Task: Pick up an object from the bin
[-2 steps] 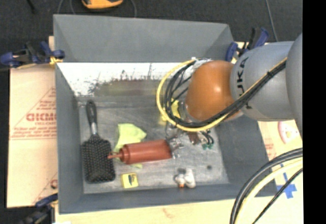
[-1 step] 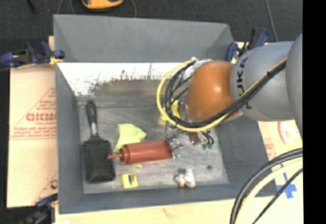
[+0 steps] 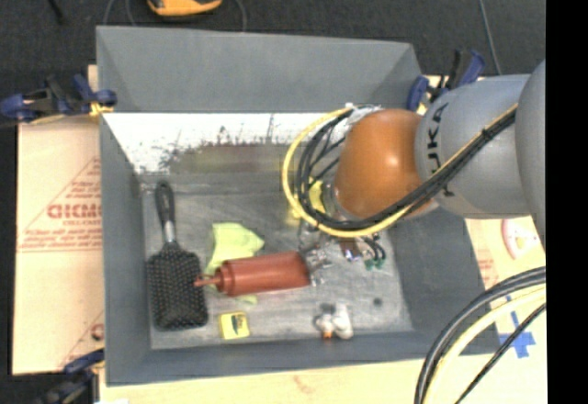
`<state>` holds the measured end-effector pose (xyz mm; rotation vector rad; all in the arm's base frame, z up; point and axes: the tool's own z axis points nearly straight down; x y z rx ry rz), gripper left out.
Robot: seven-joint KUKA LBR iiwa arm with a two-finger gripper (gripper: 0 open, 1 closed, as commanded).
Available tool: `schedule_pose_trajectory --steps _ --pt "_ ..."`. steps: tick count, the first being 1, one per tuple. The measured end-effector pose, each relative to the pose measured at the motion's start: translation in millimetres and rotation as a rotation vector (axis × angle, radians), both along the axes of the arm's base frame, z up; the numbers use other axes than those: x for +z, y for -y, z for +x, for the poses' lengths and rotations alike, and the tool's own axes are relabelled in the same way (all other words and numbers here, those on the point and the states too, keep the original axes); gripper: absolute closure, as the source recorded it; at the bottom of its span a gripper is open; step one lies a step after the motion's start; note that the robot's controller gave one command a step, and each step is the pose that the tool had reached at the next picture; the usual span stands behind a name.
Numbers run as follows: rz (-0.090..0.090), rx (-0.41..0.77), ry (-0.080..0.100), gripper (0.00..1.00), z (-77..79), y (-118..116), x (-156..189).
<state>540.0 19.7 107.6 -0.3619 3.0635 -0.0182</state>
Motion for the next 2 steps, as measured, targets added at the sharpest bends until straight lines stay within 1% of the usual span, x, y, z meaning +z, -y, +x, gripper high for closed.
schedule_pose_trajectory --steps 2 --pt "0.000 0.000 0.000 1.00 0.0 0.0 0.0"
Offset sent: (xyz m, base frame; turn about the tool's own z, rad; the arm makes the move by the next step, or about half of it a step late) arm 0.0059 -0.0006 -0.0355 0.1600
